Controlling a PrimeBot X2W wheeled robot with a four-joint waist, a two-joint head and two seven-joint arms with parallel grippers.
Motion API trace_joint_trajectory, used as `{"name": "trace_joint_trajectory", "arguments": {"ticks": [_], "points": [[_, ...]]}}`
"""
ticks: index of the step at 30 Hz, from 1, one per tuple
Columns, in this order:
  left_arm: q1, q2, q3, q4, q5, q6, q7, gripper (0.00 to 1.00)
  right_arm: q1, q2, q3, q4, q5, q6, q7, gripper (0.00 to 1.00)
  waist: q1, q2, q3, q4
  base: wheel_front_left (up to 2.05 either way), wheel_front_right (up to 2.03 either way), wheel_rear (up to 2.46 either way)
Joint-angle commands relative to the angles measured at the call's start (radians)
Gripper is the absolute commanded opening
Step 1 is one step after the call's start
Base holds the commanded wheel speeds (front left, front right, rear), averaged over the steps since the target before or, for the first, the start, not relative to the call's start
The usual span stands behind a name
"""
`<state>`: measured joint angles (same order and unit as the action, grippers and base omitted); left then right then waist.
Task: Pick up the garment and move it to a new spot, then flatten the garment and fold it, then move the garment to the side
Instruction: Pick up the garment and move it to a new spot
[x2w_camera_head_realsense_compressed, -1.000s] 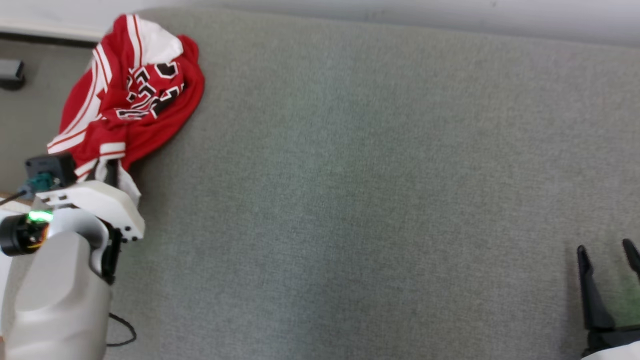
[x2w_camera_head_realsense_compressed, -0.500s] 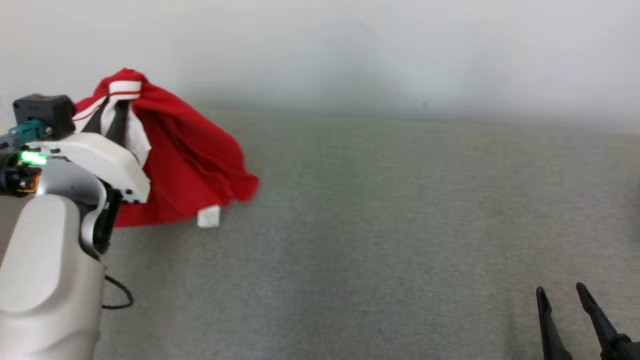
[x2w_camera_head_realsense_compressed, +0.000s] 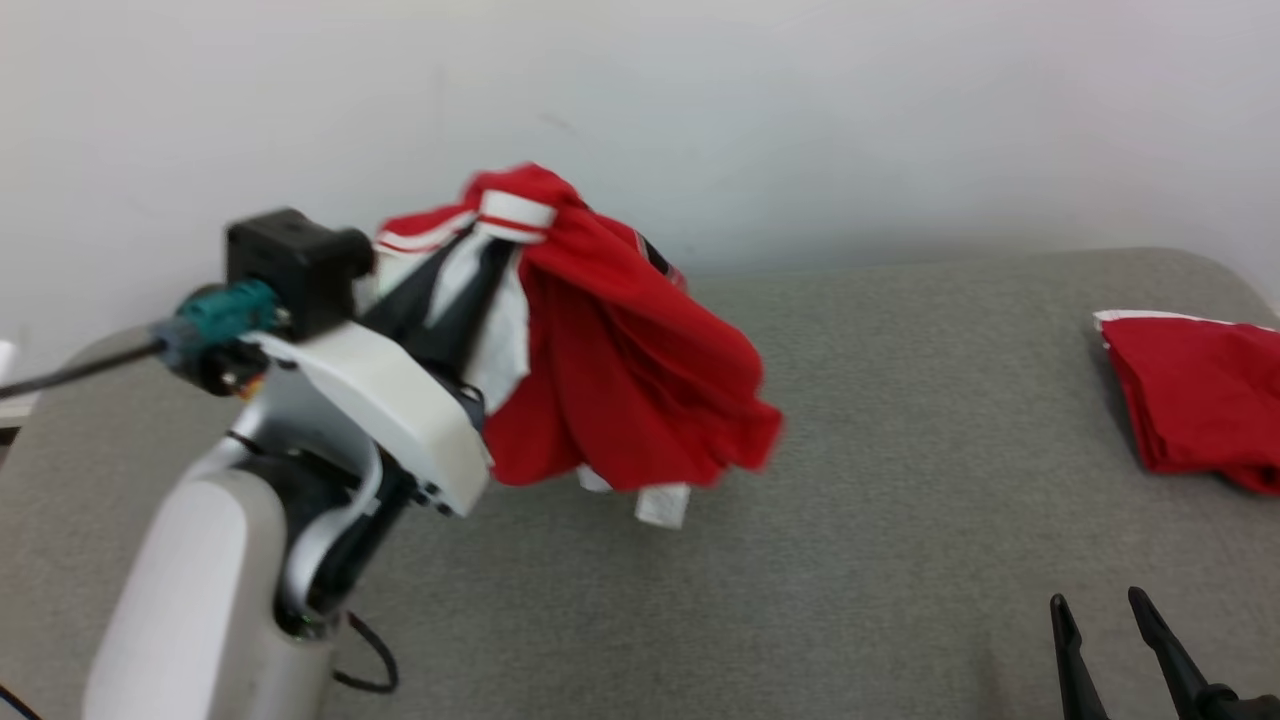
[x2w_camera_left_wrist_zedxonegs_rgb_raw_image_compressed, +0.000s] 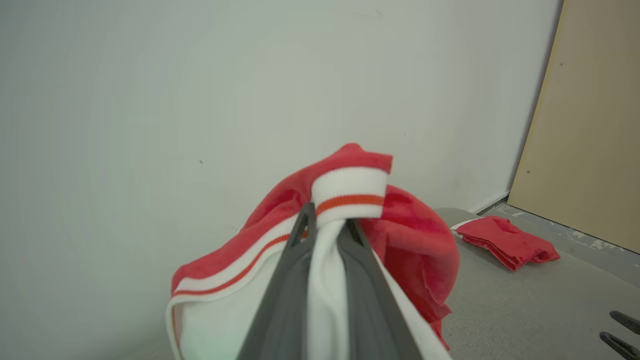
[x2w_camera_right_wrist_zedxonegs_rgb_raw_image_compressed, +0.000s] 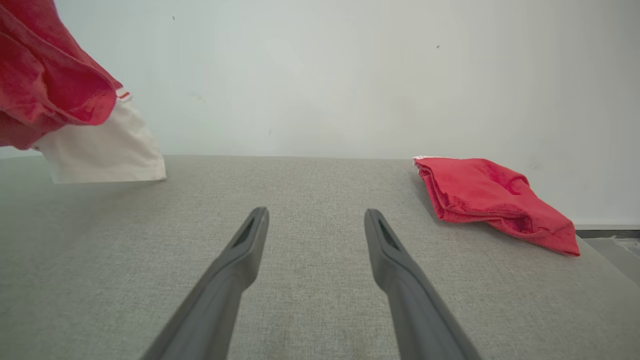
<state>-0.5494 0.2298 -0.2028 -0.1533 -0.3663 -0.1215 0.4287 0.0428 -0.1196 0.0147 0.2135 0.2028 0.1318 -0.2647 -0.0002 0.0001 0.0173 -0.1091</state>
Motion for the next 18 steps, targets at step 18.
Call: {"name": "trace_joint_trajectory", "arguments": {"ticks": [18], "points": [[0.117, -0.153, -0.286, 0.254, 0.075, 0.019, -0.144, 0.0, -0.086, 0.026, 0.017, 0.01, 0.023, -0.002, 0.001, 1.0, 0.0002, -0.0001, 0.146, -0.212, 0.0, 0.0, 0.0]]}}
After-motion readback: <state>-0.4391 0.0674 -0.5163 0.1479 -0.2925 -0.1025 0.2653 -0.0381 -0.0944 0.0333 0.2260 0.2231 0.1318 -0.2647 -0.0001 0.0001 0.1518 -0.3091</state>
